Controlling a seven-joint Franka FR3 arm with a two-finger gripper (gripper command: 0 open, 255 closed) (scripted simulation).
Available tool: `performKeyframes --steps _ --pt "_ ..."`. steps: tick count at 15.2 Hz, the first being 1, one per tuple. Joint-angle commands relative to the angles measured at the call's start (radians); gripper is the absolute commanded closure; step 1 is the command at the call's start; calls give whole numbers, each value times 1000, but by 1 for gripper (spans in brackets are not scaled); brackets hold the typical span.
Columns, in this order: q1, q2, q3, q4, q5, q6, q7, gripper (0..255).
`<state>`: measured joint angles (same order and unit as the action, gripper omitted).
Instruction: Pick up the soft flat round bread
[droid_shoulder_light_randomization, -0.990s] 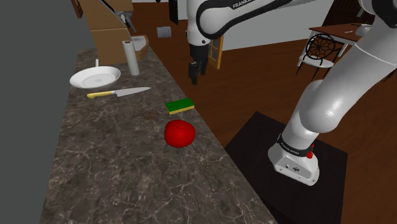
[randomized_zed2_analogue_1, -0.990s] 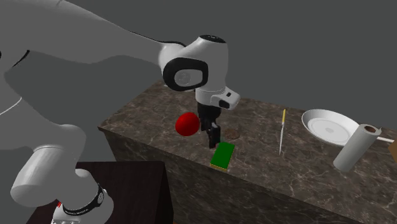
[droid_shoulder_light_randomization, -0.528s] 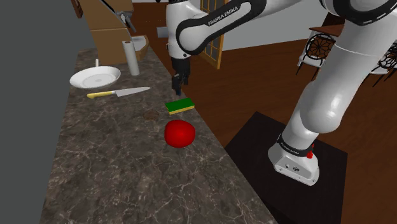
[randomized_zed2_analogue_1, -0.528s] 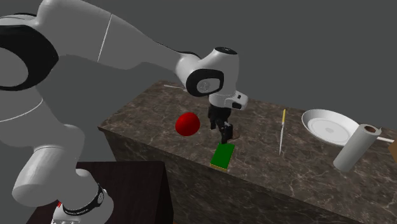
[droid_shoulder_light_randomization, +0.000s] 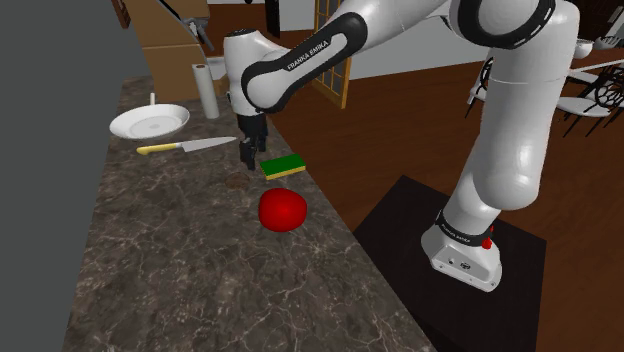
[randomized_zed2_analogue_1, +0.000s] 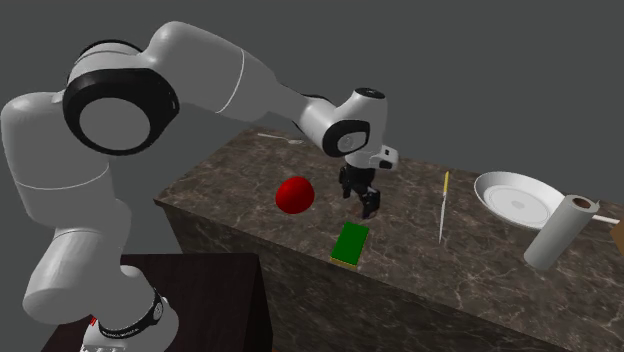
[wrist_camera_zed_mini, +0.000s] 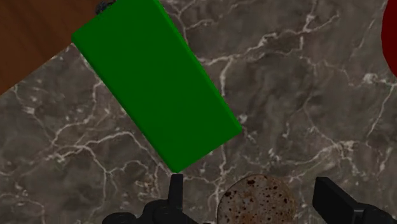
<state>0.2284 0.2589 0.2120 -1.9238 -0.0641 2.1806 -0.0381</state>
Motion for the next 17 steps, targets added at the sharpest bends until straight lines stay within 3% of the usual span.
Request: performKeyframes --steps 1,4,13,14,17 --pt "18 69 9 57 -15 13 -1 0" --pt "40 146 16 130 -32 19 -4 0" --pt "46 202 7 103 -48 100 5 0" --pt "46 201 8 103 -48 99 5 255" --pt "46 201 8 103 -48 99 5 255"
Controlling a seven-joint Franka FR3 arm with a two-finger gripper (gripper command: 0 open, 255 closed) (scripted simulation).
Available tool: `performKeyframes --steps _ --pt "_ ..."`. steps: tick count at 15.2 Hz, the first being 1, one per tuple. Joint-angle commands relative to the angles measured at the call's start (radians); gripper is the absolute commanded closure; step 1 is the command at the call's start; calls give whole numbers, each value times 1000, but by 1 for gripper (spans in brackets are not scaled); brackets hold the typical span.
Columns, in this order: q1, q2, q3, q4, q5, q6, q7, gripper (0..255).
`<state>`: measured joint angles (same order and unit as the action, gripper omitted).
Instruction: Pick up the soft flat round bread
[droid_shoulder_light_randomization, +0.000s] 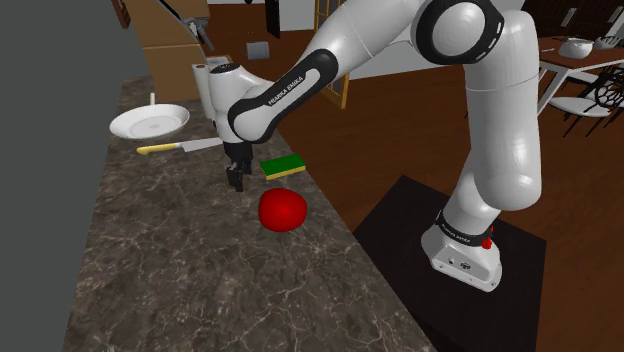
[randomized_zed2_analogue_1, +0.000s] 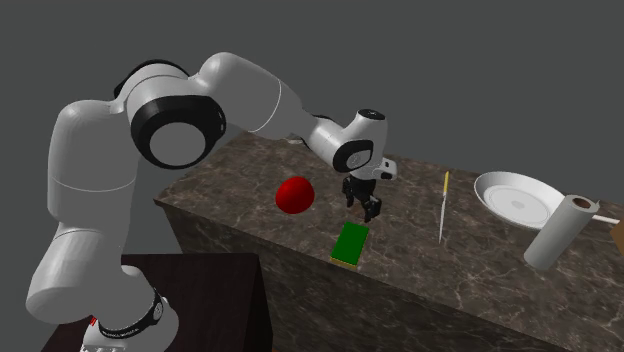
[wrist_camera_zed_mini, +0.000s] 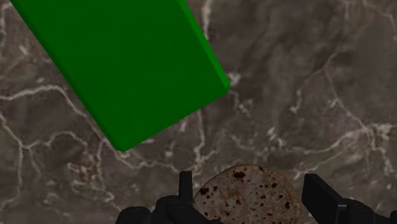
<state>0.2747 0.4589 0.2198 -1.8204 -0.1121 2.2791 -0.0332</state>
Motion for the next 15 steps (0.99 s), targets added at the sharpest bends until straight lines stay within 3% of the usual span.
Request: performKeyframes --steps 1,6,15 --pt "0 1 0 0 0 1 0 255" --pt "0 2 0 0 0 1 0 255" --pt "-7 -63 10 33 19 -95 -11 255"
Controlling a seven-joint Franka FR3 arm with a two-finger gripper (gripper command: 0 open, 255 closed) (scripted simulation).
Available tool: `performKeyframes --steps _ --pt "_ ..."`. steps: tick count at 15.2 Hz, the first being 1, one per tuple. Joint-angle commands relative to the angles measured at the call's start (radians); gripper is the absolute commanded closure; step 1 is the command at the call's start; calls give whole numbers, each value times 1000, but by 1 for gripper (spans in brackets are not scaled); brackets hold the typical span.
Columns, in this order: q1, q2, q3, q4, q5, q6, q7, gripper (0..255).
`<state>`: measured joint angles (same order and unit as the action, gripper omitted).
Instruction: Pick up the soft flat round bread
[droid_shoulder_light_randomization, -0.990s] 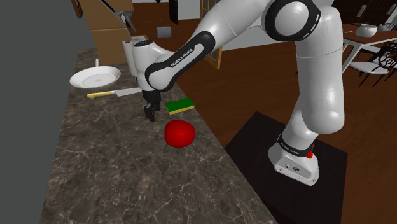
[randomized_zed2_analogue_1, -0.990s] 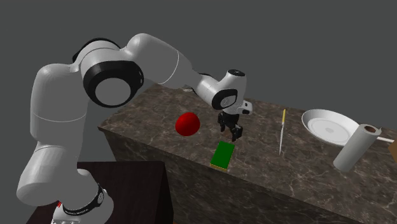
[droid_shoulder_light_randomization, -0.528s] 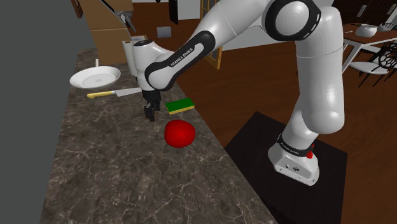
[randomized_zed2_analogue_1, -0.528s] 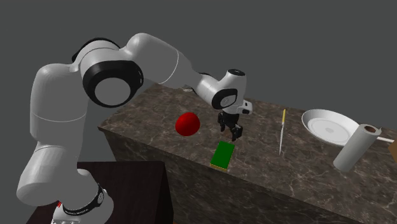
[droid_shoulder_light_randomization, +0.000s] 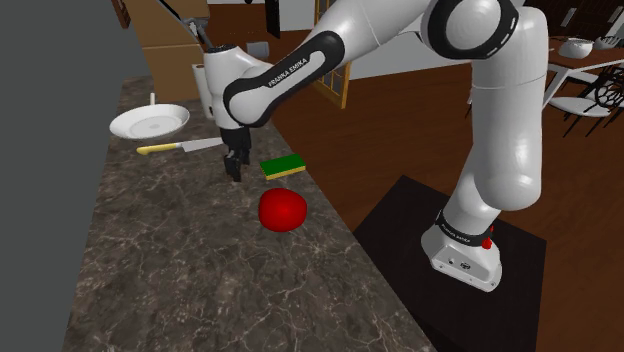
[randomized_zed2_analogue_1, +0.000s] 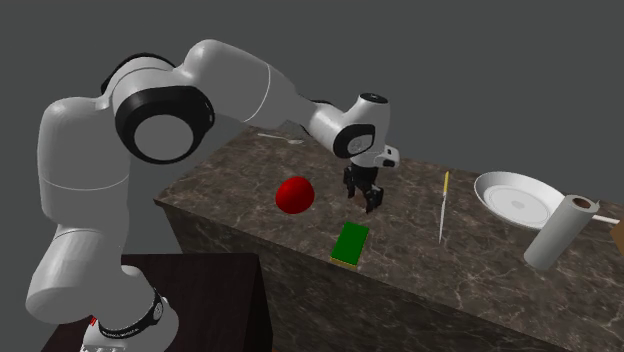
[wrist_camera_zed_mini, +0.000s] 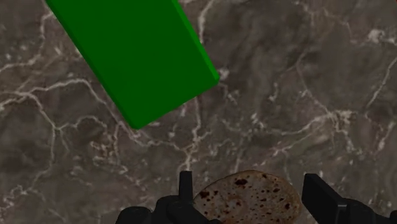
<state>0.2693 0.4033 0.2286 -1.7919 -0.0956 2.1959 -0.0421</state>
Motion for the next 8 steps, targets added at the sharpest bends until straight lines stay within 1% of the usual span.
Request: performKeyframes --steps 1,6,8 --pt "-2 -14 2 9 4 -23 -3 255" --pt "-4 -43 6 37 13 -79 -9 255" --pt "-4 -44 6 38 14 -81 -9 255"
